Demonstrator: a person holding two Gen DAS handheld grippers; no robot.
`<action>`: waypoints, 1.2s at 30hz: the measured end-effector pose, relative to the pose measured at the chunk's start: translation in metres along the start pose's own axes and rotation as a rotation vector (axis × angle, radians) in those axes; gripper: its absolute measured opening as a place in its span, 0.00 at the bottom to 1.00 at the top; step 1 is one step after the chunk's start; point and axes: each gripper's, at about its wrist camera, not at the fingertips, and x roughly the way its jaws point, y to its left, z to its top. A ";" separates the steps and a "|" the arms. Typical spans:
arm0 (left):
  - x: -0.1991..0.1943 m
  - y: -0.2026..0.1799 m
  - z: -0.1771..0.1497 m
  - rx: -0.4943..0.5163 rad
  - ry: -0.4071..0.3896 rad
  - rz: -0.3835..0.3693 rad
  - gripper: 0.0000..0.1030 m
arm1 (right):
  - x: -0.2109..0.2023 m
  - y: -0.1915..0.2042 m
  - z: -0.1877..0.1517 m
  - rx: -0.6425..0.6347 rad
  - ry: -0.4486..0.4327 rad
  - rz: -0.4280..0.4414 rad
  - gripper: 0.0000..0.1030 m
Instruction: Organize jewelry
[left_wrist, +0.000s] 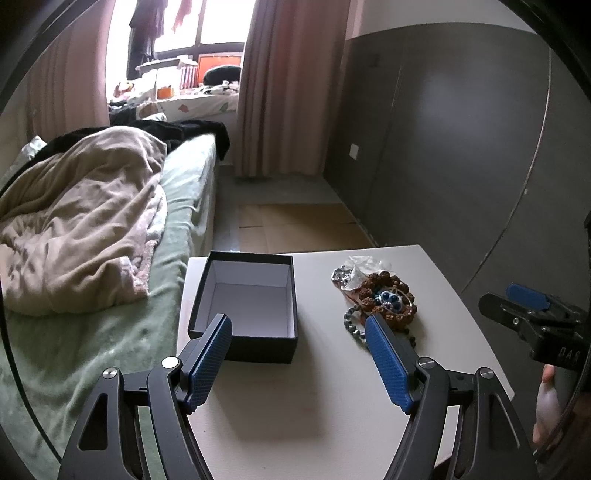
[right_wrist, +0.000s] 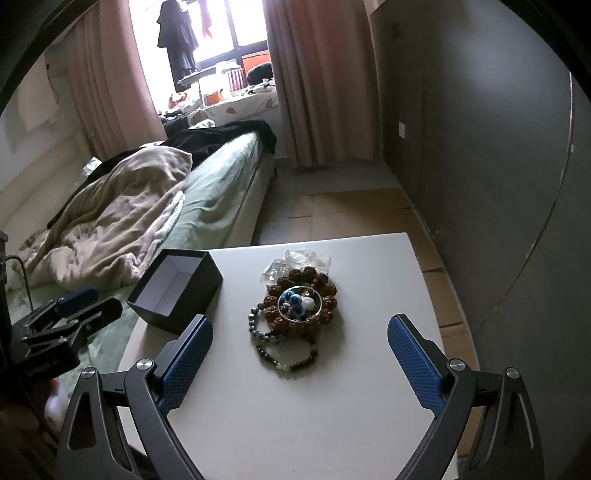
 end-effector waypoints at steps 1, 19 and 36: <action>0.000 0.000 0.000 0.000 -0.004 -0.001 0.73 | 0.000 -0.001 0.000 0.001 -0.001 -0.001 0.94; 0.017 0.000 0.007 -0.028 0.020 -0.006 0.73 | 0.008 -0.012 0.010 0.069 0.003 0.008 0.94; 0.069 -0.029 0.021 -0.014 0.071 -0.075 0.73 | 0.036 -0.062 0.030 0.284 0.040 0.009 0.94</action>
